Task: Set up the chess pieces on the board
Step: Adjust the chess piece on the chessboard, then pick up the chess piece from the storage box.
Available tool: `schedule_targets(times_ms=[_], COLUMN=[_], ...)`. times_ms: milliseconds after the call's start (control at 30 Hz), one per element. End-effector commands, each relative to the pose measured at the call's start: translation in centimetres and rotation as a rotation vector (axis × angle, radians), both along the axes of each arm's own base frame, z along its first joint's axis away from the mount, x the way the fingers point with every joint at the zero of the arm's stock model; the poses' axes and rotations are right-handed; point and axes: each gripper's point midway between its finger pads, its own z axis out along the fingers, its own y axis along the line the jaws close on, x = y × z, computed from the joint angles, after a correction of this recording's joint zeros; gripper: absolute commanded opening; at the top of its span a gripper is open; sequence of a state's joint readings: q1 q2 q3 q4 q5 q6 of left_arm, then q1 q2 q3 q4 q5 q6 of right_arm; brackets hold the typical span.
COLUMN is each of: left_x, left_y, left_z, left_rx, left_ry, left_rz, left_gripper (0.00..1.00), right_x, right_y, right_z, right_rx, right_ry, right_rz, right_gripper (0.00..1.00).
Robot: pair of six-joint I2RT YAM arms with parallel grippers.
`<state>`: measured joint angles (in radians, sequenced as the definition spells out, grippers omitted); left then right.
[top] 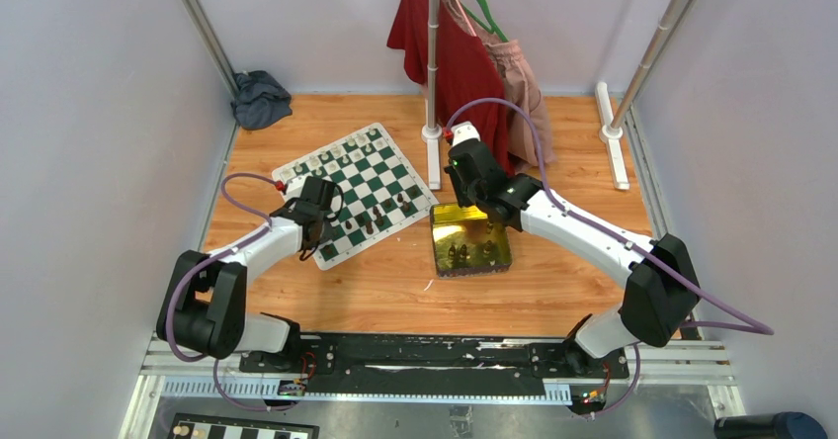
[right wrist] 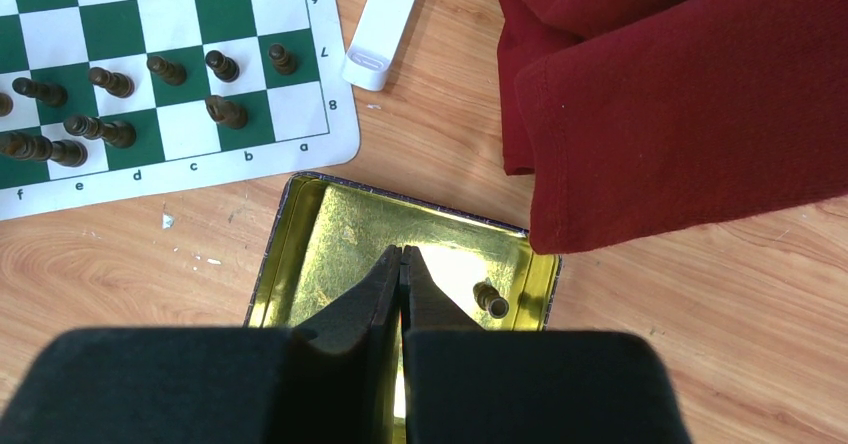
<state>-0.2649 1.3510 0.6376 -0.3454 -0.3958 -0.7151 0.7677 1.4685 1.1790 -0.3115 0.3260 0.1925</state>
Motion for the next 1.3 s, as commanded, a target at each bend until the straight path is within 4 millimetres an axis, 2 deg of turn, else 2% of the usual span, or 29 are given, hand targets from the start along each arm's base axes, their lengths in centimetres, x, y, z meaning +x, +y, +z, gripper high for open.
schedule_targets(times_ms=[0,300,433,600,867,967,1267], left_x=[0.4,-0.3,-0.9,-1.7,-2.5,-2.9,-3.6], left_y=[0.1,0.5,0.7,0.9,0.7,0.8,1.3], left_z=[0.8,2.6,3.8,5.8,9.9,11.2,14.0], left_rx=[-0.011,-0.019,-0.03,-0.044,-0.08,-0.084,-0.072], left_ry=[-0.027,-0.071,-0.107,-0.173,-0.305,-0.355,-0.422], left_rz=[0.012,0.042,0.05,0.046,-0.003,-0.017,-0.02], left_gripper=[0.37,0.42,0.53,0.67,0.92,0.99,1.0], right_x=[0.0,-0.4,-0.7,-1.6,-4.0,-5.0,-8.8], right_y=[-1.1,-1.2,-1.3,-1.7,-2.6,-2.9,-2.0], right_z=[-0.1,0.1,0.1,-0.1,-0.8,-1.8,-3.8], right_rx=[-0.023,-0.038,-0.04,-0.035,-0.032,-0.03,-0.013], right_ry=[0.009,0.014,0.023,0.041,0.098,0.124,0.197], right_rz=[-0.032,-0.004,0.005,0.015,0.024,0.032,0.1], right_gripper=[0.03,0.03,0.05,0.15,0.42,0.45,0.52])
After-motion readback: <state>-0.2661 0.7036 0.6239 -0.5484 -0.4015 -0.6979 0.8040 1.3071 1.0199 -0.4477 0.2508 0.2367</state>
